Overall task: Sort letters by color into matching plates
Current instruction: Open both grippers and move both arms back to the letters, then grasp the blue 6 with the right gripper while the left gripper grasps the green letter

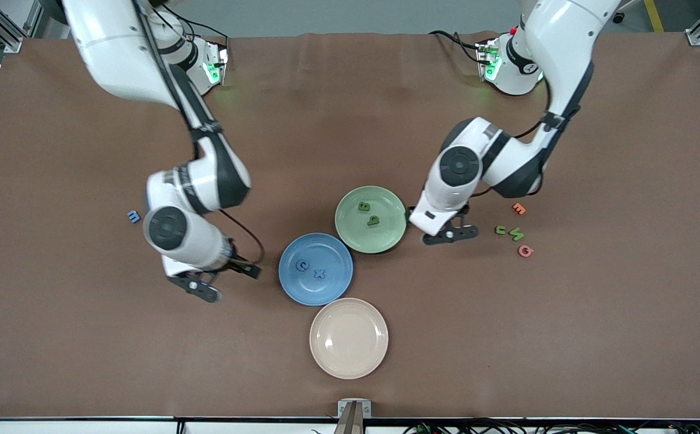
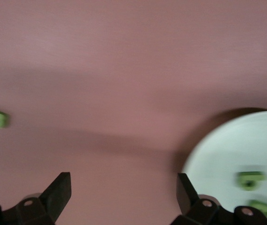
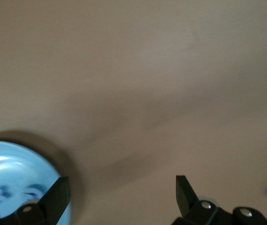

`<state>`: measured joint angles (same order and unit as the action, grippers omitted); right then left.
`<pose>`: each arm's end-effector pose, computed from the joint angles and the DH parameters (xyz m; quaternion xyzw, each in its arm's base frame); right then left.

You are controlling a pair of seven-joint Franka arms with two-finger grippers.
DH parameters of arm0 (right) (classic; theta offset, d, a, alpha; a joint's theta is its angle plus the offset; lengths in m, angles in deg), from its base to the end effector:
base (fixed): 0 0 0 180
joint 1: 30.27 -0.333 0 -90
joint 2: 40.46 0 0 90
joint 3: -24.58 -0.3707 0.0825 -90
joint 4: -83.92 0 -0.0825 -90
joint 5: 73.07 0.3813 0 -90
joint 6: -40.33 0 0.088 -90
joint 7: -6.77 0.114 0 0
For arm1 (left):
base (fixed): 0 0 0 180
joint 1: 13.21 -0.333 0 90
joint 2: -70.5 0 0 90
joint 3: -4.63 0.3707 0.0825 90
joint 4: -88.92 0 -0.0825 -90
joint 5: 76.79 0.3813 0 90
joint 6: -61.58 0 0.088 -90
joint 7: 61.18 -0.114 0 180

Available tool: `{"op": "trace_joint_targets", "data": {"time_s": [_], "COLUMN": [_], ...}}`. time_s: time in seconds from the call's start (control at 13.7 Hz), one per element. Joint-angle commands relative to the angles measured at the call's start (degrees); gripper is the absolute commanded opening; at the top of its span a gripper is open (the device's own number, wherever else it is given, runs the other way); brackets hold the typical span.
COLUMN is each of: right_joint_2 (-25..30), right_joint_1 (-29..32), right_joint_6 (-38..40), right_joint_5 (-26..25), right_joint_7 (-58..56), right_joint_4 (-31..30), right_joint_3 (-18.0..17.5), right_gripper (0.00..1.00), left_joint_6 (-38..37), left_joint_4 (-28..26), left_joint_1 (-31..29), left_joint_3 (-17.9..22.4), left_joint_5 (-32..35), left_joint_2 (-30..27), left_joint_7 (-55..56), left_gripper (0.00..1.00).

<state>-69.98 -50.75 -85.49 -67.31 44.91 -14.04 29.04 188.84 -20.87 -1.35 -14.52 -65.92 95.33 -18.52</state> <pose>0.6620 0.2016 0.3328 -0.9760 0.2164 0.0215 0.0127 0.5545 -0.3066 0.3145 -0.9975 -0.0511 0.0376 0.0315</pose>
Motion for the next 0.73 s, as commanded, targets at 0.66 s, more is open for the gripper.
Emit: {"op": "trace_joint_targets", "data": {"time_s": [0.66], "right_joint_2": [12.92], "right_joint_1": [14.59], "right_joint_6": [-24.97], "right_joint_5": [-1.63], "right_joint_7": [-9.84], "right_joint_4": [-35.98], "right_joint_3": [-1.21], "right_gripper": [0.95], "left_joint_6": [16.17], "left_joint_4": [-18.87], "left_joint_1": [-15.63], "left_joint_3": [-0.45], "left_joint_5": [0.29], "left_joint_2": [-8.13], "left_joint_7": [-20.15], "left_gripper": [0.99]}}
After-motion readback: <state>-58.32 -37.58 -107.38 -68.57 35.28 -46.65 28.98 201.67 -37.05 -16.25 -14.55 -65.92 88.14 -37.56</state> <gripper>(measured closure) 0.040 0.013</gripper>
